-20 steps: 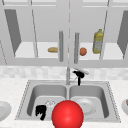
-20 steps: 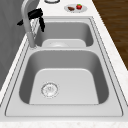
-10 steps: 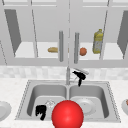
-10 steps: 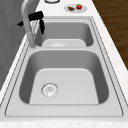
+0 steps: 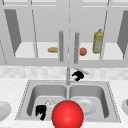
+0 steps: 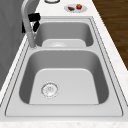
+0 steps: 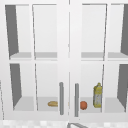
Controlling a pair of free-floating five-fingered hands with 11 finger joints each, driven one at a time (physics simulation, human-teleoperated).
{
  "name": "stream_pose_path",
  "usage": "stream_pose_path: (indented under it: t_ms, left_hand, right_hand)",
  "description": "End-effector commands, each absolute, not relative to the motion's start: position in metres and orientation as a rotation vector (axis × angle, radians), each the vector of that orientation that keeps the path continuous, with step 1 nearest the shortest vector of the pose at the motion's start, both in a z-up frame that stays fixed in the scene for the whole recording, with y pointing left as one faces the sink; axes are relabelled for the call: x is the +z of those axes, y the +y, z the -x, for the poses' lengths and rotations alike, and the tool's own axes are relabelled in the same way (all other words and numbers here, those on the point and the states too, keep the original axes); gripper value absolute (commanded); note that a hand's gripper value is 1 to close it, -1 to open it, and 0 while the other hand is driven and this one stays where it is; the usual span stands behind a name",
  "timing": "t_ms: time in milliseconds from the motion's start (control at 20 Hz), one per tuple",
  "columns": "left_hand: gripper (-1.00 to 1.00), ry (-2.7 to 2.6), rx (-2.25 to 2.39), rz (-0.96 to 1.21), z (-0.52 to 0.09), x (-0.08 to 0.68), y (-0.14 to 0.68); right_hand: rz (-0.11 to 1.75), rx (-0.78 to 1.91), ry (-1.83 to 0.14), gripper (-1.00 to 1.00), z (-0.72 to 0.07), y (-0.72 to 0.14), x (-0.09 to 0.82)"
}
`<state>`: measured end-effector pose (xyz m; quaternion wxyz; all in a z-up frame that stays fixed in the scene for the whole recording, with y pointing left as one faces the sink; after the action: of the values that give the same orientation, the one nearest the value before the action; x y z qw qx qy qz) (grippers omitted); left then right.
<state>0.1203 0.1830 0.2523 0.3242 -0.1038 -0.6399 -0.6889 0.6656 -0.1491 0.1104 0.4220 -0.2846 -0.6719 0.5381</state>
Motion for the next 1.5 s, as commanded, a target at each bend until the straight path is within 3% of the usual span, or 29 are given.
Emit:
stream_pose_path:
  t_ms: [0,550,1450]
  left_hand:
    - [0.00,-1.679,-1.807,0.272,-0.120,0.252,0.183]
    - [0.00,-1.679,-1.807,0.272,-0.120,0.252,0.183]
    - [0.00,-1.679,-1.807,0.272,-0.120,0.252,0.183]
  right_hand:
    - [0.653,1.381,-1.595,1.00,-0.674,-0.149,0.098]
    - [0.556,1.343,-1.606,1.00,-0.681,-0.160,0.106]
    - [0.611,1.375,-1.322,1.00,-0.682,-0.137,0.122]
